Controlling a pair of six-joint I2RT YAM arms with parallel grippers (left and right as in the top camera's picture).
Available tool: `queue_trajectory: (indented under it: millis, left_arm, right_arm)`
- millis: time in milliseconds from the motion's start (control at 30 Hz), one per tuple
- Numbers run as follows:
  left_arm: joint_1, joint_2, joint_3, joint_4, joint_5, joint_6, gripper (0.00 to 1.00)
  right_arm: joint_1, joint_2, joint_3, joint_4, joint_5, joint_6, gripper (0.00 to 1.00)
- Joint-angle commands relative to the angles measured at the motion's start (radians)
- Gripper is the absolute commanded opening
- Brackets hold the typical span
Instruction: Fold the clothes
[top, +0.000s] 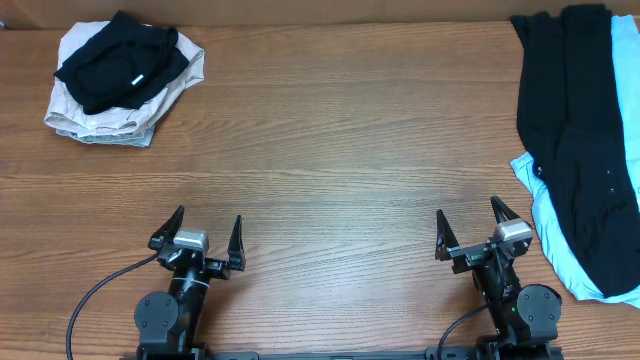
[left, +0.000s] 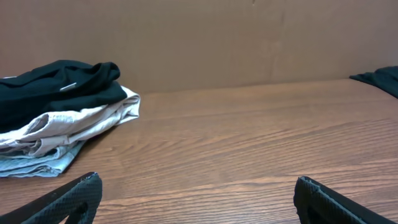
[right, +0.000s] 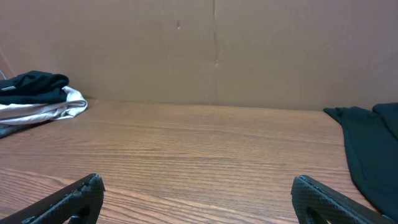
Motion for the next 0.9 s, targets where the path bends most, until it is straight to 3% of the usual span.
queue_trajectory:
  millis: [0, 867]
  left_arm:
    - [0.006, -0.01, -0.004, -0.001, -0.018, -0.013, 1.0]
    - [0.006, -0.01, -0.003, 0.011, -0.018, -0.013, 1.0]
  right_arm:
    - [-0.003, -0.009, -0.01, 0.006, 0.002, 0.003, 1.0]
    - [-0.003, -0.009, -0.01, 0.034, 0.002, 0.003, 1.0]
